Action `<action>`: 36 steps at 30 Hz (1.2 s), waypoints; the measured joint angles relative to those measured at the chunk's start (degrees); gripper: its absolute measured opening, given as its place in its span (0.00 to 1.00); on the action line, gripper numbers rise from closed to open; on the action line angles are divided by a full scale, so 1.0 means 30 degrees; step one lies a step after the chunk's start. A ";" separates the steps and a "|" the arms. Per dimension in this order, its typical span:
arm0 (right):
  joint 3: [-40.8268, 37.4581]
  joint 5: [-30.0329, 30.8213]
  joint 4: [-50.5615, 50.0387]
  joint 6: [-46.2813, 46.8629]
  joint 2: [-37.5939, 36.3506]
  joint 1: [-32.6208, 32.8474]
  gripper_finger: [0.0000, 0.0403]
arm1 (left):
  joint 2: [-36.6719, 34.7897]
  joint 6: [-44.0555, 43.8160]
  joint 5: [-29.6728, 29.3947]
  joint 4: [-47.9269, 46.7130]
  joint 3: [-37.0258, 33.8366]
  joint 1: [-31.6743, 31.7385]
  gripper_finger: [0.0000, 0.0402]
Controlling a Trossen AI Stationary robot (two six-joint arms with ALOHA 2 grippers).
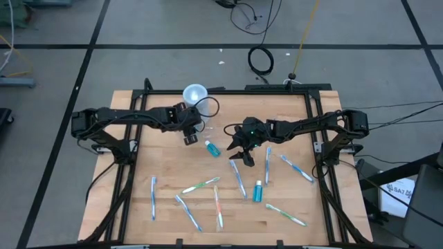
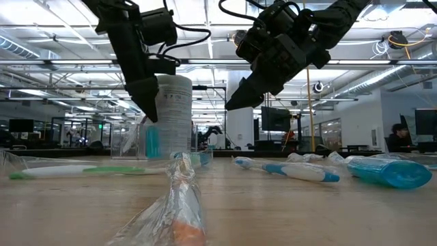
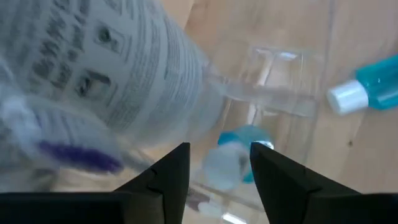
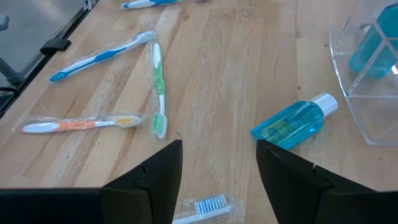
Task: Pick & Place toothbrushing station
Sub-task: Put the purple toothbrush into the transparent organizer
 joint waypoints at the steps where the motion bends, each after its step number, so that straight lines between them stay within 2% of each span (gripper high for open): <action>1: 0.0000 -0.0005 0.0023 0.0004 0.0000 0.0007 0.49 | 0.0000 0.0089 0.0026 0.0167 0.0000 0.0000 0.44; 14: 0.0000 -0.0005 0.0049 -0.0060 0.0000 0.0007 0.49 | 0.0000 0.0812 0.0500 -0.0394 0.1580 -0.2395 0.37; 20: 0.0000 -0.0005 0.1508 -0.0929 0.0000 0.0015 0.48 | -0.0015 -0.1249 0.0532 -0.0992 0.2524 -0.3935 0.37; 26: 0.0000 -0.0008 0.2978 -0.0853 0.0000 0.0015 0.48 | -0.0015 -0.2667 0.2501 -0.1985 0.2528 -0.5618 0.37; 31: 0.0000 -0.0009 0.3281 -0.0900 0.0000 0.0015 0.48 | -0.0015 -0.2573 0.3023 -0.4306 0.2528 -0.6956 0.37; 33: 0.0000 -0.0005 0.3100 -0.0839 0.0000 0.0015 0.47 | -0.0015 -0.2825 0.2433 -0.5747 0.2510 -0.7319 0.37; 36: 0.0000 -0.0004 0.2128 -0.0768 -0.0193 0.0007 0.46 | -0.0015 -0.4035 -0.0209 -0.6769 0.2506 -0.7710 0.37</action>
